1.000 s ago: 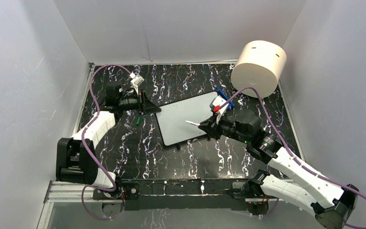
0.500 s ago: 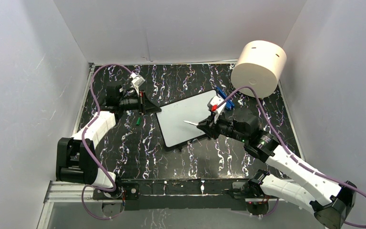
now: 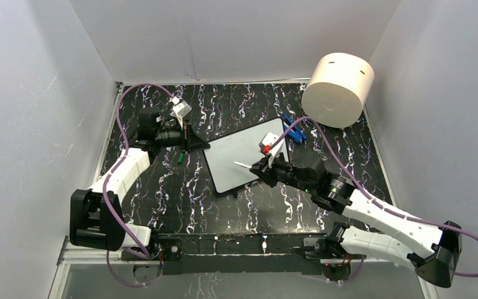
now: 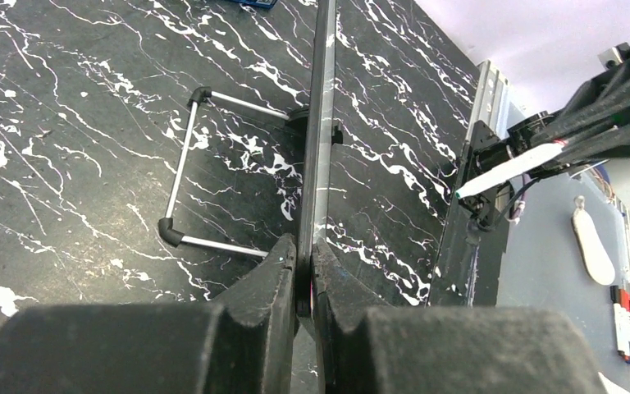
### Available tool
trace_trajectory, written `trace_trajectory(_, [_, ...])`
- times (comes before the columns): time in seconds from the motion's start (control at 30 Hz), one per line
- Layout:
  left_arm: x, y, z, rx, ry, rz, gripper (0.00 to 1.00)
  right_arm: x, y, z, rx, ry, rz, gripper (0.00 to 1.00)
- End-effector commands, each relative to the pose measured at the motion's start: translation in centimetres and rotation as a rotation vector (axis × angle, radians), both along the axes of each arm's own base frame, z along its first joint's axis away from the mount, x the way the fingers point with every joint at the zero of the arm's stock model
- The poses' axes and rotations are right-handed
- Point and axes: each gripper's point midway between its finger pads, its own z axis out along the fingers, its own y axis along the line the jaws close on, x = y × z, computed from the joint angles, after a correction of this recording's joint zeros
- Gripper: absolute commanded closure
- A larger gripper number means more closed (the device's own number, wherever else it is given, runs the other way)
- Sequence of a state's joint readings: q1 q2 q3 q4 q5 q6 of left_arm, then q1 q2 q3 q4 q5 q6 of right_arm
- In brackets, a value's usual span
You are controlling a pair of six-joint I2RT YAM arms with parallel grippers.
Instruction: Write a sentence on the whiteboard
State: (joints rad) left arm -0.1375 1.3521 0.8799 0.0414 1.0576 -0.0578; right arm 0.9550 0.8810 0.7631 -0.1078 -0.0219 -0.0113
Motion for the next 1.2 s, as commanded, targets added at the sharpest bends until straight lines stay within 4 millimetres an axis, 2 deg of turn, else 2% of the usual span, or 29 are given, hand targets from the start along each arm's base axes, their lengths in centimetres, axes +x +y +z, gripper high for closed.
trace_trajectory(0.0, [-0.2, 0.3, 0.4, 0.045, -0.048, 0.021, 1.0, 1.1, 0.8, 5.1, 0.088, -0.146, -0.105, 1.0])
trace_trajectory(0.07, [-0.2, 0.3, 0.1, 0.055, -0.04, 0.028, 1.0, 0.9, 1.5, 5.5, 0.088, -0.176, -0.125, 1.0])
trace_trajectory(0.33, [-0.3, 0.3, -0.2, 0.094, -0.07, 0.029, 1.0, 0.5, 3.0, 4.9, 0.007, -0.241, -0.228, 1.0])
trace_trajectory(0.87, [0.0, 0.4, -0.6, 0.114, -0.045, 0.04, 1.0, 1.2, 4.7, 3.3, -0.074, -0.218, -0.302, 1.0])
trace_trajectory(1.17, [0.2, 0.4, -0.7, 0.119, -0.034, 0.045, 1.0, 1.6, 5.8, 3.2, -0.065, -0.224, -0.317, 1.0])
